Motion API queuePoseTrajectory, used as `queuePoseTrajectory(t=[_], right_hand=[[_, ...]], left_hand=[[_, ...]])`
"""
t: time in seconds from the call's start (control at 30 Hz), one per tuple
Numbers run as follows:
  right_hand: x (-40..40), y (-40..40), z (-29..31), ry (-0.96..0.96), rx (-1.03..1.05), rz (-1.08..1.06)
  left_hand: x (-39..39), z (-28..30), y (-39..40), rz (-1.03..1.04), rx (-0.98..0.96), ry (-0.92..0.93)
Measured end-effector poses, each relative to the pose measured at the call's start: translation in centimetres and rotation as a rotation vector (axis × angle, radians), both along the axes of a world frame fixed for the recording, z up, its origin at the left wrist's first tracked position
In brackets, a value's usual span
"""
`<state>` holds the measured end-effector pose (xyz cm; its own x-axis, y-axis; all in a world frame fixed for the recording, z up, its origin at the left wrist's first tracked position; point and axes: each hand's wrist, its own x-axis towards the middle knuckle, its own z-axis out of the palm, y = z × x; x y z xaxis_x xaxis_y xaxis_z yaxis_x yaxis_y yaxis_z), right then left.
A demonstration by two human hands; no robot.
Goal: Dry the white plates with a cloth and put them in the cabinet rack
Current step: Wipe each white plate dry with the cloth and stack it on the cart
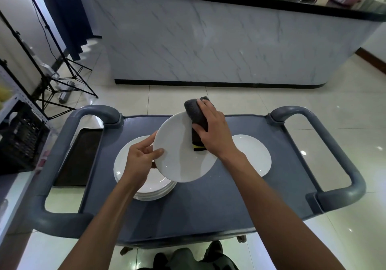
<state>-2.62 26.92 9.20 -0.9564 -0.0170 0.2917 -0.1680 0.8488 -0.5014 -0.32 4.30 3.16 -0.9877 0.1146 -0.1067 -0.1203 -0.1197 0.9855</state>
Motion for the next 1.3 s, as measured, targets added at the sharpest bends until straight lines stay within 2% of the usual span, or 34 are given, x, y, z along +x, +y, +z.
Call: queuePoseTrajectory(t=[0.17, 0.47, 0.67, 0.8, 1.1, 1.23, 1.3], right_hand=[[0.4, -0.2, 0.6, 0.104, -0.104, 0.005], [1.5, -0.5, 0.1, 0.14, -0.199, -0.052], [1.8, 0.7, 0.7, 0.129, -0.228, 0.017], [2.0, 1.3, 0.8, 0.12, -0.256, -0.013], [2.6, 1.8, -0.1, 0.293, -0.208, -0.051], [2.6, 2.7, -0.6, 0.378, -0.161, -0.035], [2.4, 3.5, -0.8, 0.428, -0.15, -0.031]], left_hand=[[0.1, 0.1, -0.1, 0.014, 0.026, 0.038], [-0.2, 0.6, -0.3, 0.016, -0.018, 0.138], [-0.2, 1.2, 0.0, 0.007, -0.077, 0.232], [-0.4, 1.7, 0.3, -0.006, -0.101, 0.265], [-0.8, 1.2, 1.9, 0.042, -0.144, 0.247], [-1.1, 1.0, 3.2, 0.079, -0.163, 0.182], [-1.0, 1.0, 3.8, 0.098, -0.112, 0.122]])
